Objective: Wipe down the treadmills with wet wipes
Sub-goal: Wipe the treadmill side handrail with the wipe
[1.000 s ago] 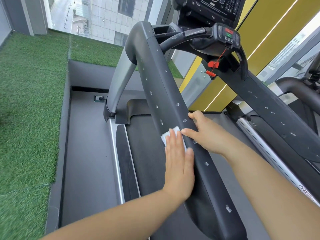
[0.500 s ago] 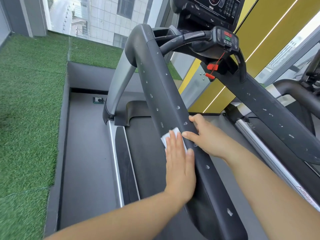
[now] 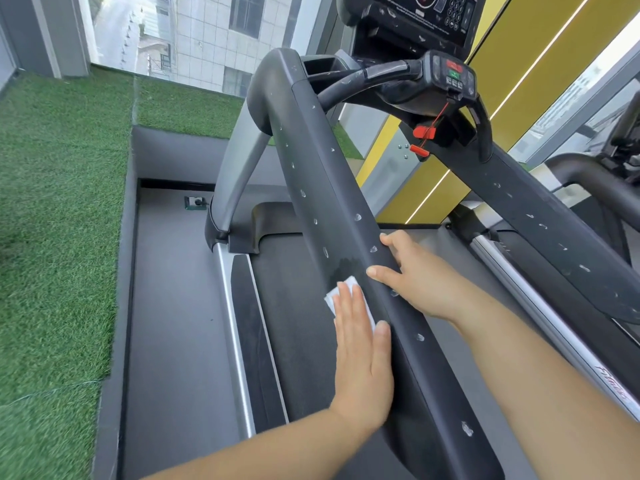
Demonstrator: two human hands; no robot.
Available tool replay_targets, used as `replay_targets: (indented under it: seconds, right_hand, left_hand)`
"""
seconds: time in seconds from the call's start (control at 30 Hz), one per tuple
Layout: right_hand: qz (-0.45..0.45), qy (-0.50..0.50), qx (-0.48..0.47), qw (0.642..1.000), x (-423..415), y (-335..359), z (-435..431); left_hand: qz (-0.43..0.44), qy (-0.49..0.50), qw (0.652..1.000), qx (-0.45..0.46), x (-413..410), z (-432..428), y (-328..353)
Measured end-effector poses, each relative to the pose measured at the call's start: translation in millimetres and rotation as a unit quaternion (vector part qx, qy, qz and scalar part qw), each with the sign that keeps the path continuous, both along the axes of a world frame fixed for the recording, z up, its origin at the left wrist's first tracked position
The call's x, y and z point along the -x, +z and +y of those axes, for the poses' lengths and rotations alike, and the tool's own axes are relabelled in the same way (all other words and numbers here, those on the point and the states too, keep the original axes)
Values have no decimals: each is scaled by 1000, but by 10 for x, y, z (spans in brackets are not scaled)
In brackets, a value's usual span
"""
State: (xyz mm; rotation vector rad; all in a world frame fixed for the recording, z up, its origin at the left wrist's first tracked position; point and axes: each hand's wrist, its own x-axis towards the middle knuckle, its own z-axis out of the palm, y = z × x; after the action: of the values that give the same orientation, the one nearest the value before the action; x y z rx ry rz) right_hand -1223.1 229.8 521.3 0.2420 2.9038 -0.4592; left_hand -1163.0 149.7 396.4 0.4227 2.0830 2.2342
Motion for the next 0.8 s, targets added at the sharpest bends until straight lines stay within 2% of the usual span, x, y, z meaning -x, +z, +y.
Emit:
replay_targets:
  seconds: [0.17, 0.33, 0.53, 0.7, 0.8]
  right_hand:
    - [0, -3, -8, 1000, -5, 7, -18]
    - [-5, -8, -10, 1000, -14, 25, -22]
    - [-6, -12, -5, 1000, -20, 31, -38]
    - [-7, -13, -7, 1000, -18, 27, -35]
    - [-4, -18, -3, 1000, -18, 21, -36]
  left_hand:
    - [-74, 22, 996, -47, 470, -11, 126]
    - [-83, -6, 995, -60, 87, -39, 64]
    - [-165, 7, 982, -88, 442, -49, 135]
    - [-168, -20, 981, -100, 160, -66, 84]
    - [-201, -6, 973, -110, 327, -78, 155]
